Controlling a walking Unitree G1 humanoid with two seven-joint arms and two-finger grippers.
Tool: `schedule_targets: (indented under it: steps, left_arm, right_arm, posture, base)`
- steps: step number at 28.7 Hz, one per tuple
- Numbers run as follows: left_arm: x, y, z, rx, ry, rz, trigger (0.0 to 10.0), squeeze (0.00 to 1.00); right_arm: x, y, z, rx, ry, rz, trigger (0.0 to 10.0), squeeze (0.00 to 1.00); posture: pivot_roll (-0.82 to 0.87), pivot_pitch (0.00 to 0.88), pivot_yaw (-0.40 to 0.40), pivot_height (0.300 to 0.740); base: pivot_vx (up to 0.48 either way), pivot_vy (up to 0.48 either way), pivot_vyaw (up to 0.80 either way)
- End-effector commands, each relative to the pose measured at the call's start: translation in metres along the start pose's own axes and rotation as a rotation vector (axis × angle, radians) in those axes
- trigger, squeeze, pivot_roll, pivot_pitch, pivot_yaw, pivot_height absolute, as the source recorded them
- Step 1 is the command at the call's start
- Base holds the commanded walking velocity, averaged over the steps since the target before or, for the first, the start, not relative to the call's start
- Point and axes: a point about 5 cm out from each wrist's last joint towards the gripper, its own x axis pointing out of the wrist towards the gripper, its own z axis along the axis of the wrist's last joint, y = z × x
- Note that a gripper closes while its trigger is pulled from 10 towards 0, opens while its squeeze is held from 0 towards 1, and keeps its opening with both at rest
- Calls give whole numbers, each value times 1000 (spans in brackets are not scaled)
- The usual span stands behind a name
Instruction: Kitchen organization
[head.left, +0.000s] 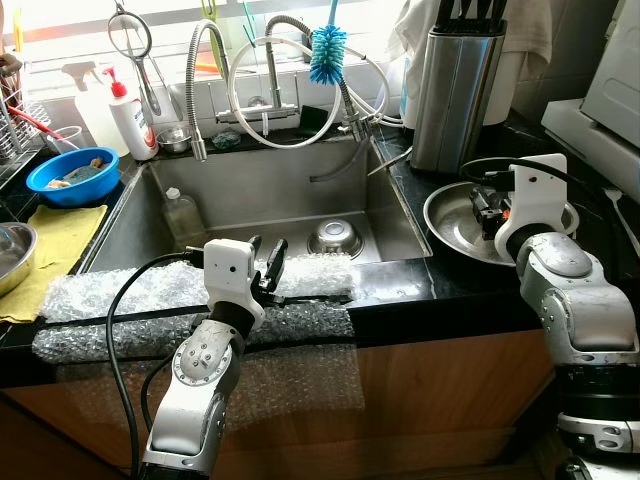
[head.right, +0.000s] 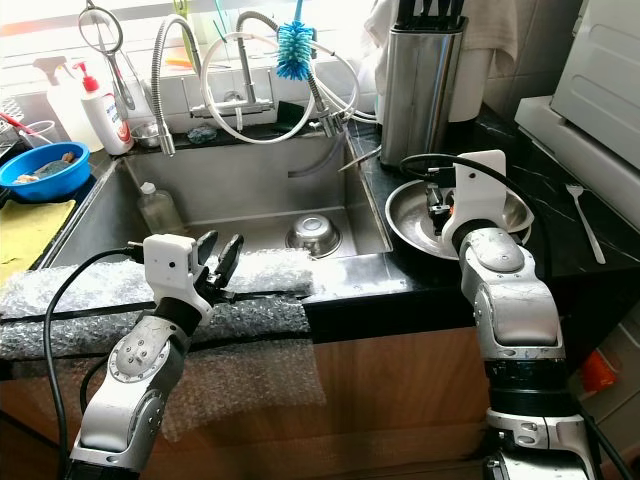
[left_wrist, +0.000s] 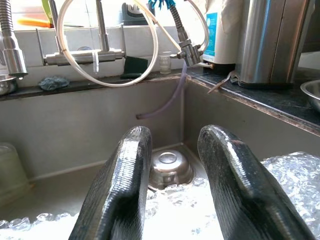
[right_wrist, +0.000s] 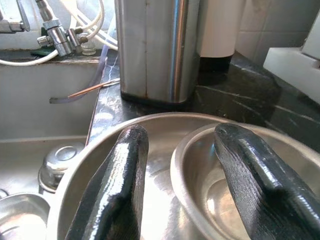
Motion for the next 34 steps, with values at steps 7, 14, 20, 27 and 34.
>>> schedule_targets:
  steps: [7, 14, 20, 27, 34]
  left_arm:
    - [0, 0, 0, 4, 5, -12, 10000, 0]
    - [0, -2, 0, -3, 10, -28, 10000, 0]
    - [-1, -2, 0, -3, 11, -29, 10000, 0]
    - [0, -1, 0, -3, 15, -28, 10000, 0]
    - [0, -1, 0, -3, 18, -28, 10000, 0]
  right_arm:
    - [1, 0, 4, -134, 11, 51, 10000, 0]
    - [3, 0, -6, -146, 72, 155, 10000, 0]
    - [4, -2, -11, -148, 91, 152, 10000, 0]
    - [6, -10, -9, -127, 96, 123, 10000, 0]
    - [6, -14, -9, -128, 102, 108, 10000, 0]
  posture:
    - [-122, 0, 101, 740]
    - [-121, 0, 105, 740]
    - [-118, 0, 105, 740]
    - [-120, 0, 106, 740]
    - [-120, 0, 106, 740]
  base:
    - [0, 0, 0]
    - [0, 0, 0]
    - [0, 0, 0]
    - [0, 0, 0]
    - [0, 0, 0]
